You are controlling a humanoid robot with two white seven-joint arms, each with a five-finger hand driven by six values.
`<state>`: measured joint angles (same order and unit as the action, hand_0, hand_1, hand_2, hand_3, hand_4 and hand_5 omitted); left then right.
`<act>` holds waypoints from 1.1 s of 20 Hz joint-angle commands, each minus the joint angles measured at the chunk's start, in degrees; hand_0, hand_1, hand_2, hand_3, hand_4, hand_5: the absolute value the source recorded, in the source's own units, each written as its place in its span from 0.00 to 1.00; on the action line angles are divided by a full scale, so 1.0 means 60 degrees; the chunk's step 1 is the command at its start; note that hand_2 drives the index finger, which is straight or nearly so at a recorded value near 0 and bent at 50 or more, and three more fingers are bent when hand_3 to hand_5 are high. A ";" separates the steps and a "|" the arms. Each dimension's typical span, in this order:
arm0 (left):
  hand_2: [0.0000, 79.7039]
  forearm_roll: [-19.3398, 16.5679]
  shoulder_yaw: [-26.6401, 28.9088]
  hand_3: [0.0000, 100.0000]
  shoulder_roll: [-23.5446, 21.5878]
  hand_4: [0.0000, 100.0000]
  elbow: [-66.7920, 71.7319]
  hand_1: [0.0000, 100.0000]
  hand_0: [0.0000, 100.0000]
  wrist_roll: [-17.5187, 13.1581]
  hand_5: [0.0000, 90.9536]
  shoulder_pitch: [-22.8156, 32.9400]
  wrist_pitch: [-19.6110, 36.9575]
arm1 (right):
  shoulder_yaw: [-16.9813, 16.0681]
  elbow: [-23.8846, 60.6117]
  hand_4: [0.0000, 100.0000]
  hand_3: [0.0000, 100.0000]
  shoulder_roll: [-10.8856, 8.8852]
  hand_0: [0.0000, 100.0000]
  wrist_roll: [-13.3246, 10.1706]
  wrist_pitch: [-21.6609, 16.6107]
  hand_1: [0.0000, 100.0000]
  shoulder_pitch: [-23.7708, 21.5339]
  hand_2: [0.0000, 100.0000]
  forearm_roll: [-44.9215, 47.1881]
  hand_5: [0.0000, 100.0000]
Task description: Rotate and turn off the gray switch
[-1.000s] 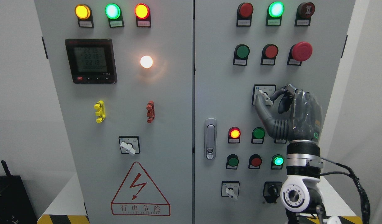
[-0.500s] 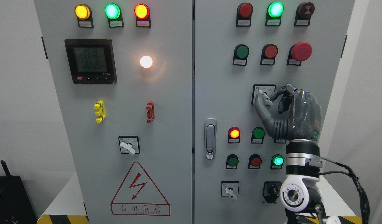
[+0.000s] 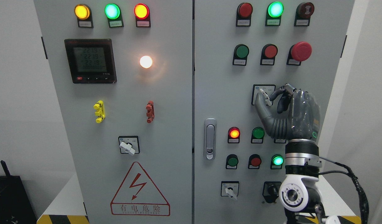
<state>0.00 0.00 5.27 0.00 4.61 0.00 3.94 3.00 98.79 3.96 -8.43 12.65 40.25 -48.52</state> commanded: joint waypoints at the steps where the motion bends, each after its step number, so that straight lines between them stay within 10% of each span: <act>1: 0.00 0.0190 0.0073 0.00 0.0000 0.00 -0.0249 0.39 0.12 -0.0007 0.00 -0.0088 -0.0013 | 0.0042 0.0000 0.96 1.00 -0.0001 0.47 -0.0016 0.0001 0.49 0.0001 0.69 0.0001 1.00; 22: 0.00 0.0190 0.0073 0.00 0.0000 0.00 -0.0249 0.39 0.12 -0.0007 0.00 -0.0088 -0.0013 | 0.0159 -0.0059 0.97 1.00 0.0013 0.56 -0.0002 0.0001 0.46 0.0016 0.72 0.0016 1.00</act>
<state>0.00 0.00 5.27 0.00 4.61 0.00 3.90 3.70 98.52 4.01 -8.61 12.73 40.35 -48.44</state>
